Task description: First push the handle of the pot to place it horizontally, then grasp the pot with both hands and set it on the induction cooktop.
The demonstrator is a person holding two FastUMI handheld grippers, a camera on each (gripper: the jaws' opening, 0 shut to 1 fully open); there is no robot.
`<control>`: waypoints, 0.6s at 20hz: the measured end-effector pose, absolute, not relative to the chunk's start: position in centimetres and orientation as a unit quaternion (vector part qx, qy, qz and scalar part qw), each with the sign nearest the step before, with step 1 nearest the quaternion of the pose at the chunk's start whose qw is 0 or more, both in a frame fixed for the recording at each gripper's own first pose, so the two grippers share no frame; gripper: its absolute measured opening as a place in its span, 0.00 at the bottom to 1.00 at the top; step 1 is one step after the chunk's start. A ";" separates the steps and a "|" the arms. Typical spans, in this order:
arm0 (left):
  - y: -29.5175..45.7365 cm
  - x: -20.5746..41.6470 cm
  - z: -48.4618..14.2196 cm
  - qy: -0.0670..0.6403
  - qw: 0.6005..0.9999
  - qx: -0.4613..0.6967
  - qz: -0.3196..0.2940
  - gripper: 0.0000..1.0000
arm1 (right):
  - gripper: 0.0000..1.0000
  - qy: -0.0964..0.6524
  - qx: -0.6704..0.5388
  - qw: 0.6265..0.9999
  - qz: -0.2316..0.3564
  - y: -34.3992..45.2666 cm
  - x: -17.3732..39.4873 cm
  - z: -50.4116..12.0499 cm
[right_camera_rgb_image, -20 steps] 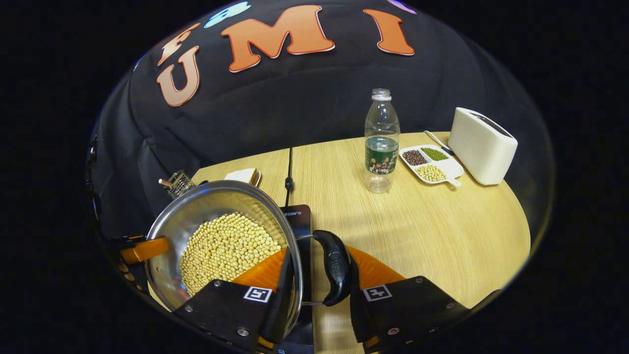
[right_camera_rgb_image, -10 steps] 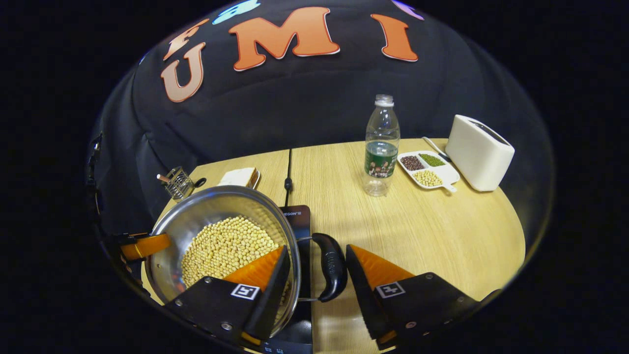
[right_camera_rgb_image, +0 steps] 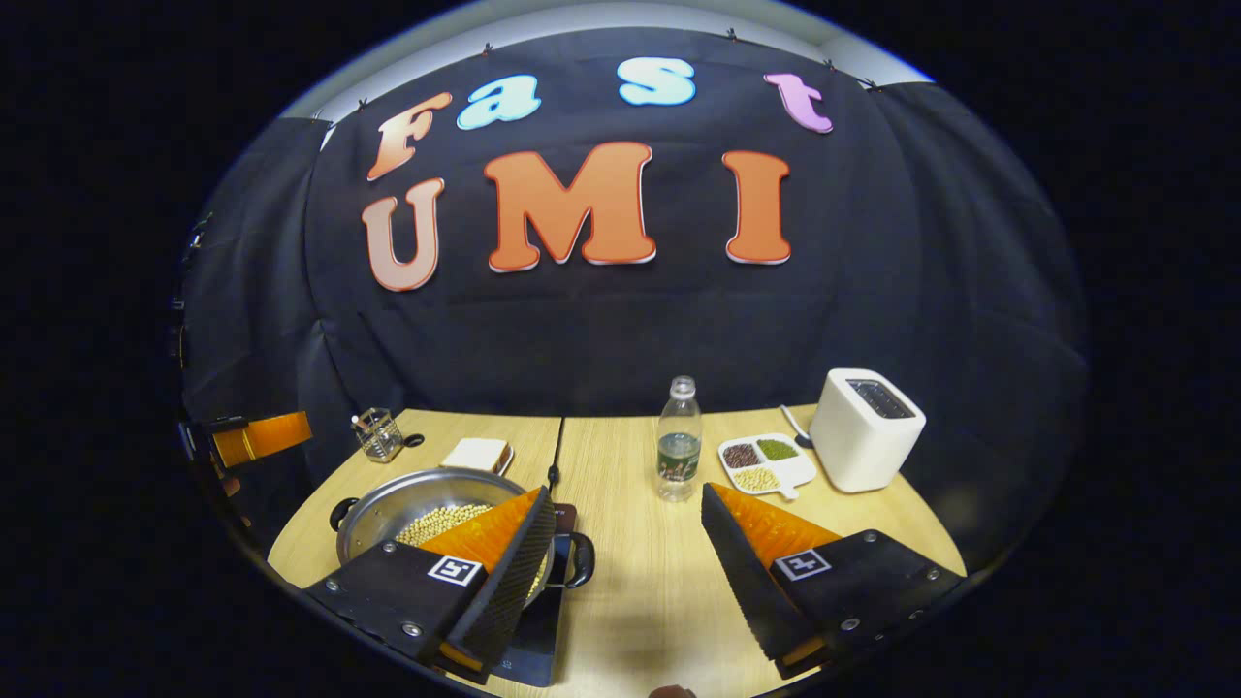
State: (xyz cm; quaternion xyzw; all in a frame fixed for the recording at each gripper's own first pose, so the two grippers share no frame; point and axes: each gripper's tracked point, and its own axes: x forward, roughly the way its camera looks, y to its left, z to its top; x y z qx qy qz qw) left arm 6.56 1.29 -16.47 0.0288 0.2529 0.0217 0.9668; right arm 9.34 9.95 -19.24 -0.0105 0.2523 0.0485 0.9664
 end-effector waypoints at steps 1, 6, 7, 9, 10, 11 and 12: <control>0.5 6.3 -14.8 0.238 0.970 0.031 0.019 0.96 | 0.94 0.240 -0.012 0.970 0.049 9.1 8.9 -17.7; -2.4 4.7 -5.7 0.151 0.988 0.036 0.022 0.98 | 0.94 0.171 -0.022 0.984 0.041 3.7 6.1 -10.9; -3.1 4.2 -4.0 0.136 0.990 0.035 0.019 0.96 | 0.94 0.160 -0.019 0.986 0.038 2.8 5.6 -9.8; -4.8 3.0 -1.3 0.114 0.993 0.031 0.010 0.99 | 0.94 0.141 -0.017 0.989 0.031 0.9 4.4 -7.9; -5.5 2.7 0.1 0.103 0.994 0.028 0.006 0.98 | 0.94 0.130 -0.016 0.991 0.028 0.1 3.9 -7.0; -5.7 2.5 0.0 0.093 0.995 0.028 0.001 0.98 | 0.94 0.118 -0.015 0.993 0.020 -0.9 3.5 -5.9; -6.5 2.3 2.4 0.086 0.996 0.027 0.001 0.98 | 0.94 0.108 -0.016 0.994 0.014 -1.7 3.1 -5.1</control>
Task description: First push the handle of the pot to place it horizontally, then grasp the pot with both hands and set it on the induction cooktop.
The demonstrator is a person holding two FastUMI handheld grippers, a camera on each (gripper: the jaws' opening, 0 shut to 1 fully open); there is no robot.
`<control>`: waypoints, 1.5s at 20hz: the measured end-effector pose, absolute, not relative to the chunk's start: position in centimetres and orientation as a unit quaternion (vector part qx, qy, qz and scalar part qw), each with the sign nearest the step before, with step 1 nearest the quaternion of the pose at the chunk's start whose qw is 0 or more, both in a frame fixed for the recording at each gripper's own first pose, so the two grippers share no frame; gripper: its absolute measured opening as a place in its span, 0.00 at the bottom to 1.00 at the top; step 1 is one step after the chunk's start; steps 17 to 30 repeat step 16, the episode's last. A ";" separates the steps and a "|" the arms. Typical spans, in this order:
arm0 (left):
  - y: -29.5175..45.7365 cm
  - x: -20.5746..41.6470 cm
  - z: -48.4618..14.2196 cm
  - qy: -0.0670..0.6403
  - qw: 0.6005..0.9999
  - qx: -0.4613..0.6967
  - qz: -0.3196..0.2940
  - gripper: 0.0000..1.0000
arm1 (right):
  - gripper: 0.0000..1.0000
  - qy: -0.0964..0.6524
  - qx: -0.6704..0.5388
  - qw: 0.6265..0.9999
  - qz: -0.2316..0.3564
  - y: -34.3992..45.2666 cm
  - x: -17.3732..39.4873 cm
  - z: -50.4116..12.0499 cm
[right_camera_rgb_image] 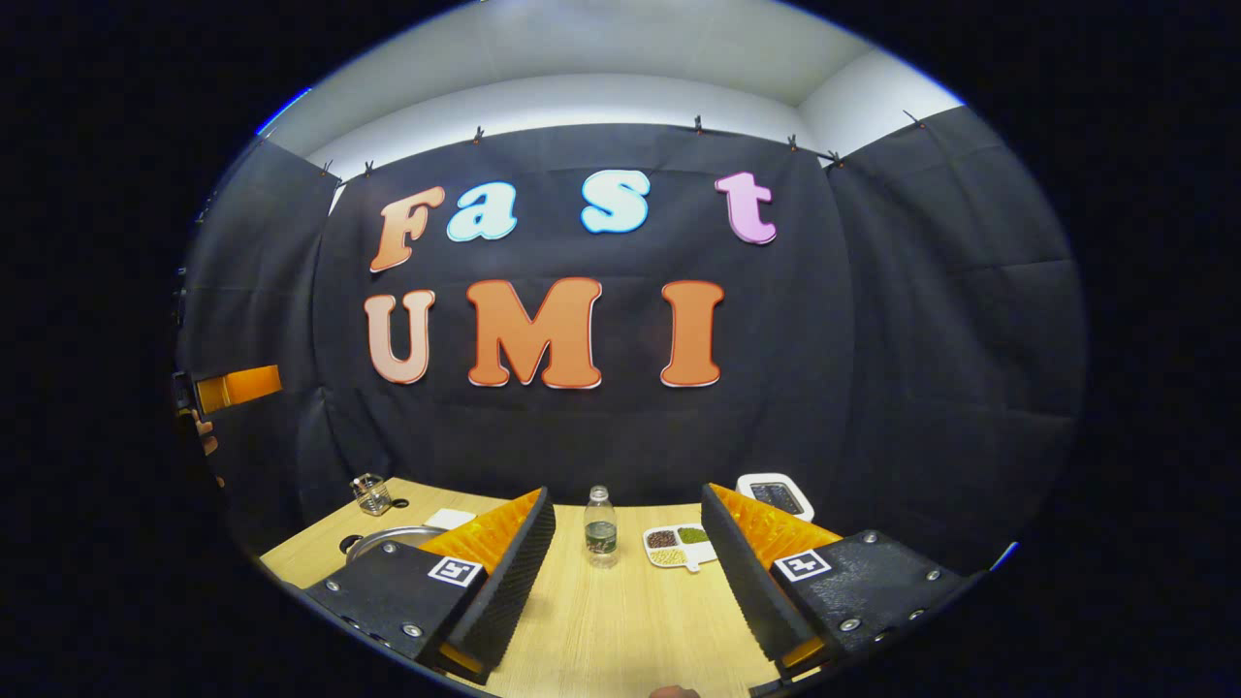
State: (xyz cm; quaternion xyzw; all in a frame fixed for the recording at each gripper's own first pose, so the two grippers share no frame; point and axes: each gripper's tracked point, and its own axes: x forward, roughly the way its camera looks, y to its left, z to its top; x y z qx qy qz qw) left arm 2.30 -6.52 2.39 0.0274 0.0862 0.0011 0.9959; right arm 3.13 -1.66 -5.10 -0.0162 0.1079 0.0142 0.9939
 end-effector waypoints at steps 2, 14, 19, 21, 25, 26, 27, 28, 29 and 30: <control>-7.0 2.1 4.3 0.070 0.997 0.023 0.004 0.99 | 0.94 0.093 -0.017 0.995 0.014 -2.4 2.3 -3.7; -13.0 0.1 5.8 0.069 0.997 -0.007 -0.046 0.99 | 0.94 0.066 -0.003 0.998 0.007 -6.3 -0.4 -1.4; -12.8 0.0 5.8 0.070 0.997 0.001 -0.039 0.99 | 0.94 0.066 0.001 0.998 0.005 -6.6 -0.5 -1.6; -12.8 0.0 5.8 0.070 0.997 0.001 -0.039 0.99 | 0.94 0.066 0.001 0.998 0.005 -6.6 -0.5 -1.6; -12.8 0.0 5.8 0.070 0.997 0.001 -0.039 0.99 | 0.94 0.066 0.001 0.998 0.005 -6.6 -0.5 -1.6; -12.8 0.0 5.8 0.070 0.997 0.001 -0.039 0.99 | 0.94 0.066 0.001 0.998 0.005 -6.6 -0.5 -1.6; -12.8 0.0 5.8 0.070 0.997 0.001 -0.039 0.99 | 0.94 0.066 0.001 0.998 0.005 -6.6 -0.5 -1.6; -12.8 0.0 5.8 0.070 0.997 0.001 -0.039 0.99 | 0.94 0.066 0.001 0.998 0.005 -6.6 -0.5 -1.6; -12.8 0.0 5.8 0.070 0.997 0.001 -0.039 0.99 | 0.94 0.066 0.001 0.998 0.005 -6.6 -0.5 -1.6; -12.8 0.0 5.8 0.070 0.997 0.001 -0.039 0.99 | 0.94 0.066 0.001 0.998 0.005 -6.6 -0.5 -1.6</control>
